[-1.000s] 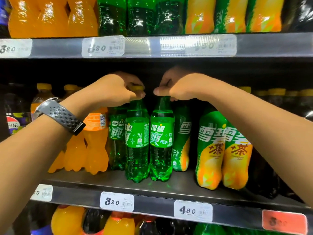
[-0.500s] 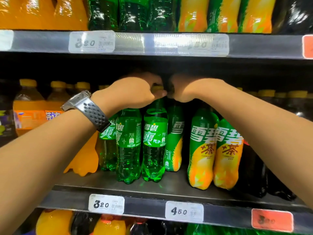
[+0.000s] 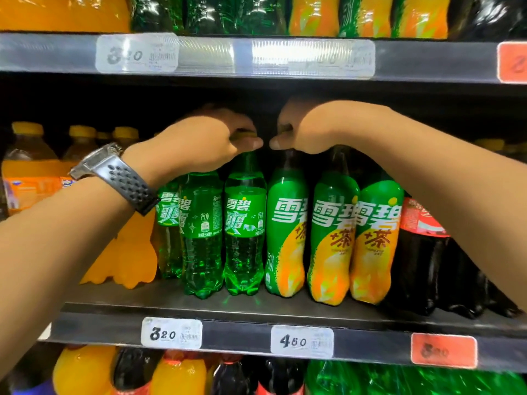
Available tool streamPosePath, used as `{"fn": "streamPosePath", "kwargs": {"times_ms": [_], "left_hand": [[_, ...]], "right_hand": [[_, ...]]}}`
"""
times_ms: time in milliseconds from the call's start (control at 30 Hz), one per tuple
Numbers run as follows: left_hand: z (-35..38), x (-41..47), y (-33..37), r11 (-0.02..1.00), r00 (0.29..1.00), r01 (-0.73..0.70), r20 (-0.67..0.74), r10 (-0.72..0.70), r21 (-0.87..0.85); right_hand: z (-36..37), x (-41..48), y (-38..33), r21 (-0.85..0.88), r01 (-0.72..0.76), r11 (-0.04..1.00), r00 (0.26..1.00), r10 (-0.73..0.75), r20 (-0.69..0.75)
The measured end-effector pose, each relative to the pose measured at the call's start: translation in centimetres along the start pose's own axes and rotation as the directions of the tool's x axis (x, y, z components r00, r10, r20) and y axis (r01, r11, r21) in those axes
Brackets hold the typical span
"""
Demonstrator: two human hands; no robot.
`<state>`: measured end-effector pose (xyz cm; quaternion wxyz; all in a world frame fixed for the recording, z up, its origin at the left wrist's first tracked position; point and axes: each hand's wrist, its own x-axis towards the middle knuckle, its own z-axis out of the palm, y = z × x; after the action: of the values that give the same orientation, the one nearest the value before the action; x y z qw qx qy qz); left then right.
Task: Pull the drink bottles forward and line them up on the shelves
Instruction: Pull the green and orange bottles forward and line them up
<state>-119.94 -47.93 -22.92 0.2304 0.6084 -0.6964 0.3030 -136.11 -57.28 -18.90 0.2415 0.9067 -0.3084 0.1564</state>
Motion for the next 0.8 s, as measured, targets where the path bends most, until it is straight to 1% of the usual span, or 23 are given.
{"fn": "streamPosePath", "kwargs": {"times_ms": [133, 300, 467, 700, 800], "left_hand": [[-0.2, 0.0, -0.1, 1.000, 1.000, -0.002, -0.019, 0.002, -0.016], [-0.5, -0.1, -0.1, 1.000, 1.000, 0.017, 0.002, -0.017, 0.013], [-0.6, -0.4, 0.3, 1.000, 1.000, 0.025, -0.002, -0.025, 0.000], [-0.9, -0.9, 0.2, 0.993, 0.998, 0.059, 0.004, -0.059, -0.106], [-1.3, -1.2, -0.4, 0.988, 0.990, 0.113, -0.069, -0.121, -0.104]], "right_hand": [[-0.1, -0.1, 0.5, 0.009, -0.021, 1.000, 1.000, 0.022, -0.021], [-0.3, -0.6, 0.6, 0.005, -0.035, 0.999, 0.999, 0.035, -0.036], [-0.8, -0.7, 0.4, -0.022, -0.048, 0.999, 0.996, 0.046, -0.074], [-0.7, -0.6, 0.3, -0.014, -0.063, 0.998, 0.998, 0.062, -0.033], [-0.8, -0.5, 0.1, -0.039, -0.068, 0.997, 0.998, 0.068, 0.005]]}}
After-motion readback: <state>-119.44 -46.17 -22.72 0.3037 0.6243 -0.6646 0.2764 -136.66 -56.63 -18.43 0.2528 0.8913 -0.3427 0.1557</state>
